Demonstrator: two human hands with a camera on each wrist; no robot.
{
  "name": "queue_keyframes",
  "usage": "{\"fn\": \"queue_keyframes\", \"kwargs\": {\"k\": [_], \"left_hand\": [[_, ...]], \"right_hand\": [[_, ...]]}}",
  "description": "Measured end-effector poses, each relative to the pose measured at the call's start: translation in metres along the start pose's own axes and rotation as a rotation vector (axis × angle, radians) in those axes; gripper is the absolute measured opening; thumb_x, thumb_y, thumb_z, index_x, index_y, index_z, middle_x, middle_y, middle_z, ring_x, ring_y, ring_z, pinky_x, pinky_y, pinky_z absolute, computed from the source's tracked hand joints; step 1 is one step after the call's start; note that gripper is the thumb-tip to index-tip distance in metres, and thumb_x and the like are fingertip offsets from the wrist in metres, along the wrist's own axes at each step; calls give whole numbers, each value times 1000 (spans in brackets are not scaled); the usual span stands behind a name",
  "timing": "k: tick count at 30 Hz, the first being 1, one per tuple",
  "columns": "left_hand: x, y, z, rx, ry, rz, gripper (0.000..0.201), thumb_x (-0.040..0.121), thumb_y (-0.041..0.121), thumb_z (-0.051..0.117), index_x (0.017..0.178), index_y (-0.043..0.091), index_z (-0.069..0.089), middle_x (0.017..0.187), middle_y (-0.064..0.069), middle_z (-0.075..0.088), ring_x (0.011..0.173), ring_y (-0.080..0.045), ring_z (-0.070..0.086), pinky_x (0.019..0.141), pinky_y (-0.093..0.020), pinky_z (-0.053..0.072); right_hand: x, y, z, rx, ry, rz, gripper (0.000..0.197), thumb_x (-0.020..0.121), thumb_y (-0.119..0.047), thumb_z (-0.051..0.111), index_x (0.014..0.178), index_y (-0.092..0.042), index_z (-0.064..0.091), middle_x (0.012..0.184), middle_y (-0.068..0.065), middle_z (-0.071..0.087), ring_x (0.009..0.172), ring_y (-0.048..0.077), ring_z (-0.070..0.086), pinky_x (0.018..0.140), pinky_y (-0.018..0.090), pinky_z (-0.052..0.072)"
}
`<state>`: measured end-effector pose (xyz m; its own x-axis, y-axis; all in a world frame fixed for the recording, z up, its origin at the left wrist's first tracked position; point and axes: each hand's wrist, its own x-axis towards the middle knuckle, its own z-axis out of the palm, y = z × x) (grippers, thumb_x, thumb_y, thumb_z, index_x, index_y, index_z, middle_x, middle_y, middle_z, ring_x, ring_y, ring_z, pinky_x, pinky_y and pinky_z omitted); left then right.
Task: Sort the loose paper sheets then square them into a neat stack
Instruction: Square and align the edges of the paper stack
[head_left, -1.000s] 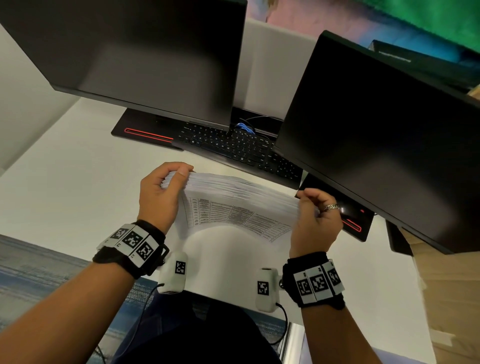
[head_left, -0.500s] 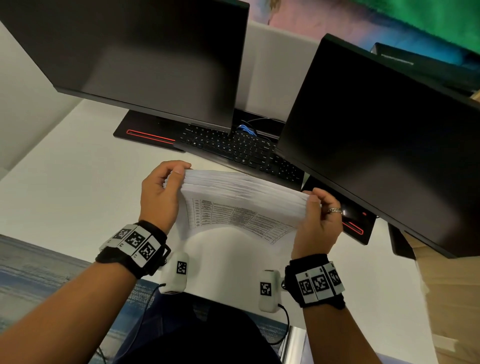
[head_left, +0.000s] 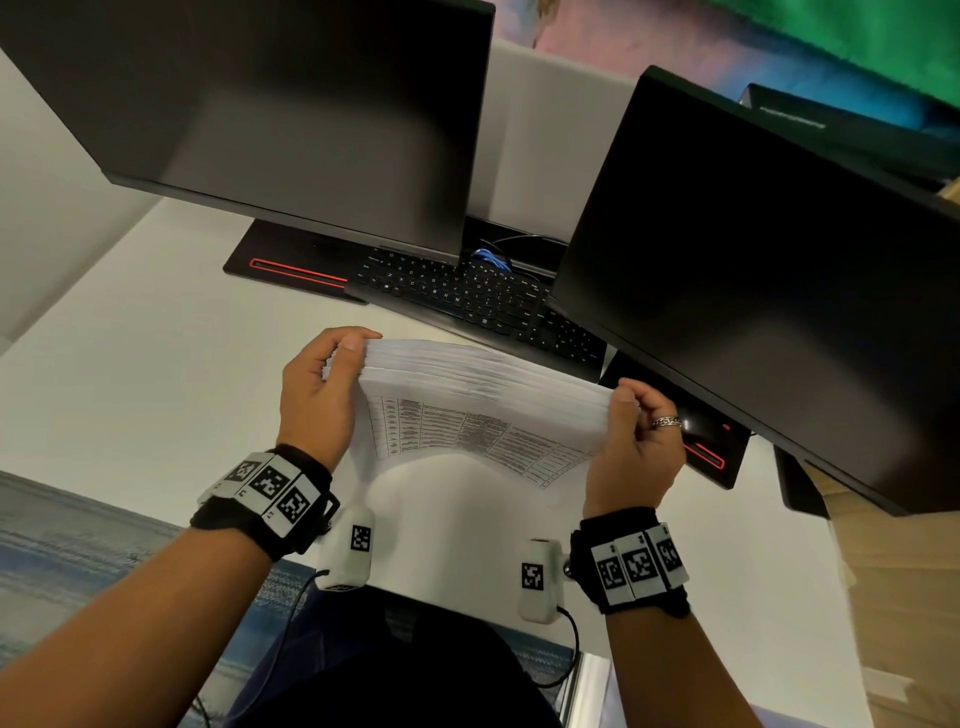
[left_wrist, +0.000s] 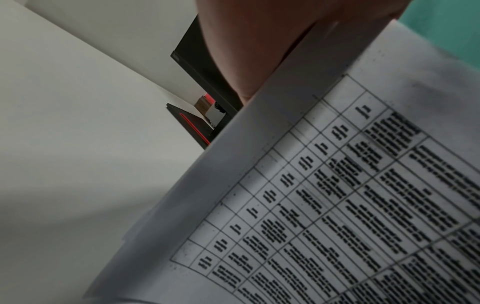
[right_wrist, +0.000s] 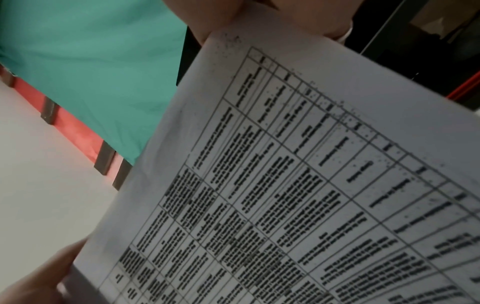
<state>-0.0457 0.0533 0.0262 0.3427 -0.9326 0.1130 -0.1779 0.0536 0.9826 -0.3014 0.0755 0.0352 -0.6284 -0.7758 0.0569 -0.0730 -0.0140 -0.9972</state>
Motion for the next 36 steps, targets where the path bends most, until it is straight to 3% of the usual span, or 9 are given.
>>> {"fn": "queue_keyframes", "kwargs": {"k": [4,9,13,18,21,25,28,33,36], "left_hand": [[0,0,0,-4,16,-2,26,99,30,48,98,15,70,98,6,69,95,-9,61,87,-25,46],[1,5,1,-86,-11,-9,26,97,19,45,99,11,69,100,-7,72,95,-12,64,85,-19,48],[4,6,0,-21,-14,22,24,95,17,45,100,14,68,97,6,68,90,2,59,81,-9,44],[5,0,-4,46,-69,56,22,98,23,46,110,16,63,101,15,65,93,4,57,82,-9,42],[4,-3,-7,37,-50,44,24,98,27,46,111,18,63,97,19,63,88,3,55,77,-9,41],[0,-2,-7,-32,-62,-27,24,94,30,44,108,27,63,91,14,58,80,-3,51,72,-13,41],[1,-2,-7,-97,-69,-66,27,92,35,43,109,28,63,91,6,58,83,-11,51,74,-24,41],[-1,-1,-5,-70,-86,-38,26,96,30,43,99,27,68,95,19,66,89,0,58,78,-13,44],[0,5,-2,-100,-42,-50,31,96,23,41,98,16,72,97,9,69,89,1,60,79,-10,44]], "right_hand": [[-1,0,0,13,1,5,12,95,-9,58,100,-16,67,89,-12,62,74,-13,57,60,4,44],[0,0,0,51,12,23,17,97,-8,51,106,-12,65,89,-9,66,76,-11,59,62,4,45],[-1,1,2,28,-31,53,13,92,-15,63,102,-23,65,84,-27,63,76,-12,59,61,11,49],[-4,-1,2,37,-75,52,35,84,-23,67,118,-15,62,95,-17,61,79,-11,62,63,15,54],[-5,0,-1,55,-79,74,40,82,-29,63,120,-17,60,91,-23,64,80,-9,63,68,23,55],[-6,0,-3,81,-93,87,33,90,-16,64,123,-15,59,98,-16,60,80,-12,62,63,15,54],[-6,2,-2,107,-66,98,31,91,-25,56,121,-16,59,97,-15,60,77,-13,60,62,14,51],[-5,2,-1,108,-40,105,22,97,-11,54,117,-16,61,95,-13,58,73,-16,58,56,7,47],[-2,-1,2,83,-18,95,21,96,-7,54,113,-16,63,88,-16,58,72,-13,58,56,5,45]]}}
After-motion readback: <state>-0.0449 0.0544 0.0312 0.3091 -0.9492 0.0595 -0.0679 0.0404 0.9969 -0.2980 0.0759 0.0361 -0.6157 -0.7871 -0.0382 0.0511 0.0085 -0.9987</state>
